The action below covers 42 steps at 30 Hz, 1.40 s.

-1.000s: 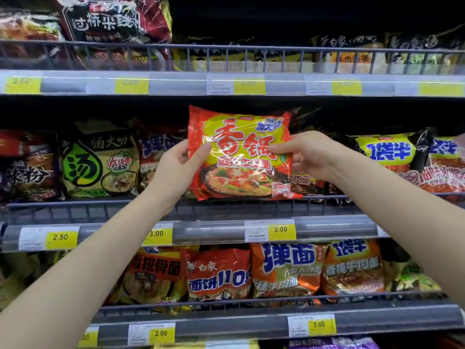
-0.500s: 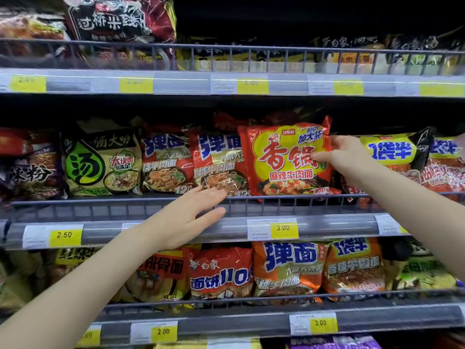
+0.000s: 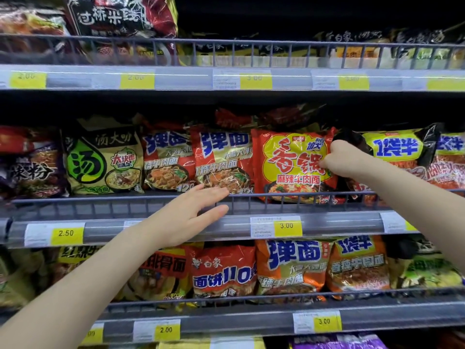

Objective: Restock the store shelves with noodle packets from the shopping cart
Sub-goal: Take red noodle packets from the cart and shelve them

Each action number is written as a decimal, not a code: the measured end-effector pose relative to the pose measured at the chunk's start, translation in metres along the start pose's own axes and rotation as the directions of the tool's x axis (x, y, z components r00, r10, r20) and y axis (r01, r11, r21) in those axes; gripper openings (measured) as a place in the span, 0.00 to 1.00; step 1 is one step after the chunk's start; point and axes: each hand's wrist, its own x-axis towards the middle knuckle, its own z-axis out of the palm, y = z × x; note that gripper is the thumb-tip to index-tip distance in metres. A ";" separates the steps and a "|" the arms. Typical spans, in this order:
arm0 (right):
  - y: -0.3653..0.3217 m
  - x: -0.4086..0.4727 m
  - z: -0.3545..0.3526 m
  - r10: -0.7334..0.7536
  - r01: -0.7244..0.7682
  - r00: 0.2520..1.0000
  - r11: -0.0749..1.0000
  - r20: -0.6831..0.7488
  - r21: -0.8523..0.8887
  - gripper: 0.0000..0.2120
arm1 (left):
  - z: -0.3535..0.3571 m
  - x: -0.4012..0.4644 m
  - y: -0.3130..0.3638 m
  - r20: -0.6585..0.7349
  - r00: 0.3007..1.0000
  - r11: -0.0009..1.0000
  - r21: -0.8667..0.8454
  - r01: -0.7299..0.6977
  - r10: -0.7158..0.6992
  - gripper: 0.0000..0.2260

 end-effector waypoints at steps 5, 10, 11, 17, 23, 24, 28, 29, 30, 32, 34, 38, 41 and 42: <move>-0.008 0.006 0.001 0.031 -0.036 0.999 0.981 -0.028 -0.189 0.11 | 0.000 0.000 0.001 -0.009 1.000 1.000 0.009 0.013 -0.013 0.24; -0.011 0.007 0.011 -0.025 -0.032 0.986 0.944 -0.166 -0.329 0.13 | 0.000 0.000 -0.001 0.010 1.000 1.000 0.002 0.017 -0.017 0.23; -0.011 0.005 0.014 -0.047 -0.027 0.976 0.942 -0.213 -0.333 0.09 | 0.001 0.000 -0.001 0.012 1.000 1.000 0.002 0.014 -0.014 0.24; -0.005 -0.002 0.037 -0.270 0.035 0.882 0.855 -0.387 -0.517 0.29 | 0.001 -0.001 0.001 0.004 1.000 1.000 0.005 0.008 -0.008 0.22; -0.009 -0.023 0.041 -0.553 0.227 0.804 0.628 -0.221 -0.745 0.30 | 0.006 0.003 -0.007 0.016 0.999 0.999 0.037 -0.036 0.036 0.24; -0.016 -0.029 0.044 -0.559 0.289 0.812 0.632 -0.165 -0.719 0.31 | 0.009 0.004 -0.011 0.006 0.998 0.996 0.072 -0.058 0.057 0.26; -0.047 -0.053 0.071 -0.666 0.581 0.745 0.618 0.040 -0.530 0.24 | 0.016 0.000 -0.023 0.002 0.995 0.959 0.265 -0.101 0.104 0.30; -0.056 -0.058 0.077 -0.699 0.641 0.712 0.604 0.074 -0.473 0.23 | 0.016 -0.002 -0.023 -0.003 0.994 0.959 0.265 -0.102 0.107 0.30; -0.066 -0.061 0.082 -0.727 0.695 0.677 0.580 0.116 -0.426 0.23 | 0.014 -0.004 -0.023 -0.014 0.994 0.965 0.243 -0.101 0.108 0.30; -0.088 -0.063 0.091 -0.770 0.785 0.602 0.523 0.211 -0.331 0.25 | 0.005 -0.010 -0.026 -0.053 0.993 0.974 0.208 -0.089 0.102 0.30; -0.109 -0.058 0.101 -0.794 0.836 0.545 0.494 0.270 -0.239 0.24 | -0.013 -0.020 -0.034 -0.075 0.994 0.971 0.233 -0.058 0.077 0.29; -0.150 -0.046 0.124 -0.847 0.898 0.437 0.430 0.302 -0.093 0.21 | -0.064 -0.048 -0.058 -0.040 0.996 0.949 0.302 0.088 -0.079 0.28; -0.190 -0.047 0.133 -0.849 0.909 0.391 0.417 0.356 -0.003 0.23 | -0.112 -0.074 -0.071 -0.040 0.965 0.914 0.314 0.258 -0.259 0.30; -0.203 -0.050 0.134 -0.844 0.913 0.368 0.408 0.390 0.024 0.24 | -0.130 -0.083 -0.074 -0.040 0.951 0.897 0.323 0.302 -0.306 0.30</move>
